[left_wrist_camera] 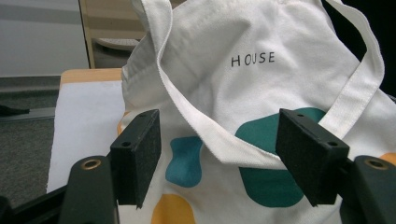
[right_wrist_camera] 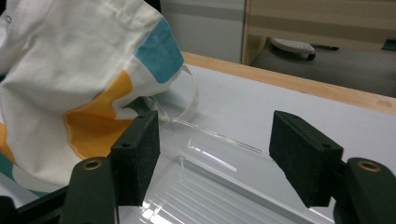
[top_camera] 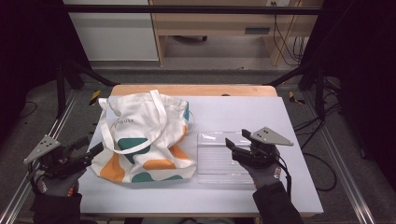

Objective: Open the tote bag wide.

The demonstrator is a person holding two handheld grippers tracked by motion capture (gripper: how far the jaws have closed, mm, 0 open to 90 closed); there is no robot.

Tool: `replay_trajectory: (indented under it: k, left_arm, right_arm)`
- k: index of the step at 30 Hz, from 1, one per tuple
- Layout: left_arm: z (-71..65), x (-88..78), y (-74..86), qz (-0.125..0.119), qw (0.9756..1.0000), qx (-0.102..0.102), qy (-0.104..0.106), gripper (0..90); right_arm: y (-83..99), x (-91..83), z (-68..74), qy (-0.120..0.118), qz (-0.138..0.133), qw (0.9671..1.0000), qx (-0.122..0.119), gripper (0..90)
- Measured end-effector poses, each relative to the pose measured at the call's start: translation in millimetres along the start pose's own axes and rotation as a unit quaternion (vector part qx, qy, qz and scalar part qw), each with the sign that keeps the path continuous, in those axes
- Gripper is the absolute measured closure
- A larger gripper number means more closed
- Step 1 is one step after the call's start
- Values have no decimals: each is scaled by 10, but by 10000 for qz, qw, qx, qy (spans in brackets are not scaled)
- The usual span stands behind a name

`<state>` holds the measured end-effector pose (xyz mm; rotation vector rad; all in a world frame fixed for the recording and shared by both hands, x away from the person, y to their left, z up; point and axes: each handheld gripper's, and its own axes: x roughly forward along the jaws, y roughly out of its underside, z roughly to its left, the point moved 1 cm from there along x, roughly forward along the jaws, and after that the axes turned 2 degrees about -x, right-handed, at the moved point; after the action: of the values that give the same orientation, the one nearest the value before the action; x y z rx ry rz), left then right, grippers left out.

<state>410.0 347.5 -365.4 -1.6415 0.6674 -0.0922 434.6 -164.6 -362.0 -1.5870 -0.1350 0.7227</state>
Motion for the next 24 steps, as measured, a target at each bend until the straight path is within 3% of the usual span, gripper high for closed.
replay_trajectory:
  k: [13,24]
  left_arm:
    - [-24,72,-98,-50,10000,-13,59,311]
    - [-127,189,-212,-55,9998,131,103,312]
  right_arm:
    - [-160,152,219,-246,-84,9996,-86,345]
    - [-277,258,356,-382,-154,9991,-97,353]
